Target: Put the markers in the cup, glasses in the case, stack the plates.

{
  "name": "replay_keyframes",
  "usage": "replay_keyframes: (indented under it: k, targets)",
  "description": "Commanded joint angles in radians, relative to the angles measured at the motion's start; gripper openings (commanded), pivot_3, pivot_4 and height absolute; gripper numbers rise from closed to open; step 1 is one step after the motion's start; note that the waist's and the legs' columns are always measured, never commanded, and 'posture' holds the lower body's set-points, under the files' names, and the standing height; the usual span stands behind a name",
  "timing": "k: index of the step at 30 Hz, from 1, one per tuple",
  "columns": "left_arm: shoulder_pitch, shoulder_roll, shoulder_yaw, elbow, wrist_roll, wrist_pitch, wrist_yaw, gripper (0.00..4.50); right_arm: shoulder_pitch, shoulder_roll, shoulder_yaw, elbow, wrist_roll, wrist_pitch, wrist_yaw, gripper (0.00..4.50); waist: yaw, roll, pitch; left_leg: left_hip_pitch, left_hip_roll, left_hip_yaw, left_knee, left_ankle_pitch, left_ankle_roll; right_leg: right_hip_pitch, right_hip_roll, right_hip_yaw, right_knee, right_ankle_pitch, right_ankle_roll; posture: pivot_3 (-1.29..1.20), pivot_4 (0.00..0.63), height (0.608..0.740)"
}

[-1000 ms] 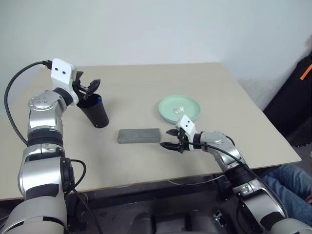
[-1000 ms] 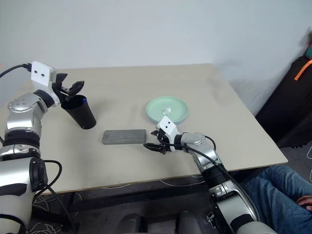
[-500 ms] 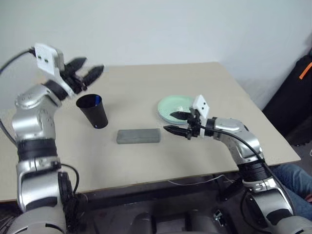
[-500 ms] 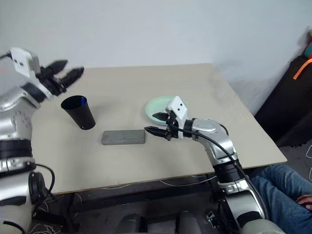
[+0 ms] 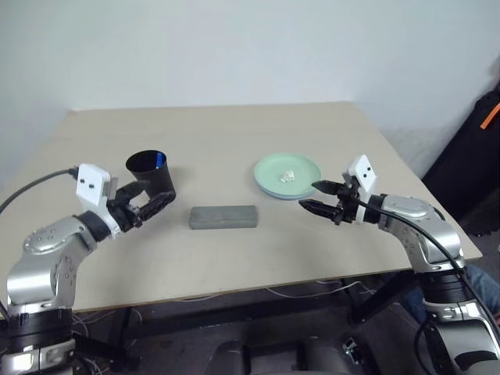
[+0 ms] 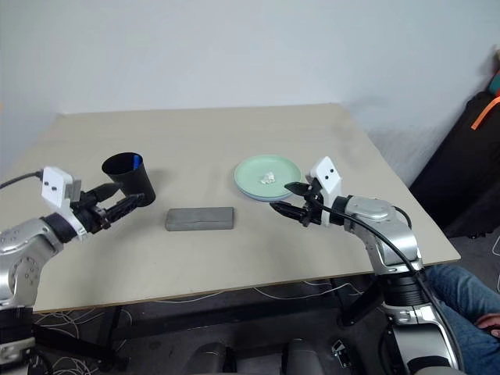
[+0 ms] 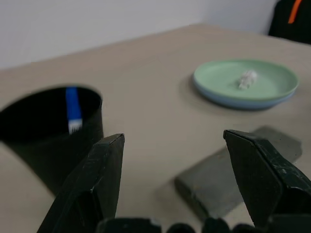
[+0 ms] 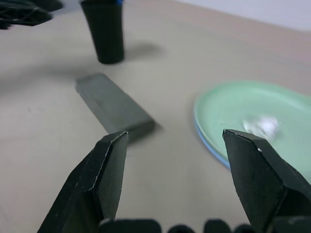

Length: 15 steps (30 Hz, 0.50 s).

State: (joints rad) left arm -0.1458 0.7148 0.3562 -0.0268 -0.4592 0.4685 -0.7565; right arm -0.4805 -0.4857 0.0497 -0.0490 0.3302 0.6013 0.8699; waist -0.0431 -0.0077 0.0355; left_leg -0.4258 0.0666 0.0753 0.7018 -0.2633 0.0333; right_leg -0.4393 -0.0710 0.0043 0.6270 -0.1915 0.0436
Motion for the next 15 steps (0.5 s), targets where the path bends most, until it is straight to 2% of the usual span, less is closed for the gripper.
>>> replay_keyframes:
  k: [1, 6, 15]
  targets:
    - [0.030, -0.003, -0.005, -0.048, 0.051, -0.074, 0.029, 3.44, 0.002, -0.042, -0.045, -0.020, 0.022, 0.008, 0.002, 3.37, 0.000, 0.000, 0.000, 0.000, 0.000, 0.000, 0.000, 0.000, 0.000, 0.000, 0.000, 0.000, 0.000, 0.000, 0.000, 0.00, 0.000, 0.740]
    - [0.069, -0.021, -0.034, -0.069, 0.078, -0.110, 0.035, 3.44, 0.020, -0.078, -0.065, -0.016, 0.024, 0.018, -0.009, 3.37, 0.000, 0.000, 0.000, 0.001, 0.000, 0.000, 0.000, 0.000, 0.001, 0.000, 0.000, 0.000, 0.000, 0.000, -0.001, 0.00, 0.000, 0.740]
    - [0.026, -0.062, -0.109, -0.005, 0.131, -0.170, 0.044, 3.44, 0.062, -0.092, -0.090, -0.029, 0.019, -0.003, -0.054, 3.37, 0.000, 0.000, 0.000, 0.004, 0.000, 0.000, 0.000, 0.000, 0.002, 0.004, 0.000, 0.000, -0.001, 0.001, -0.001, 0.00, 0.000, 0.740]
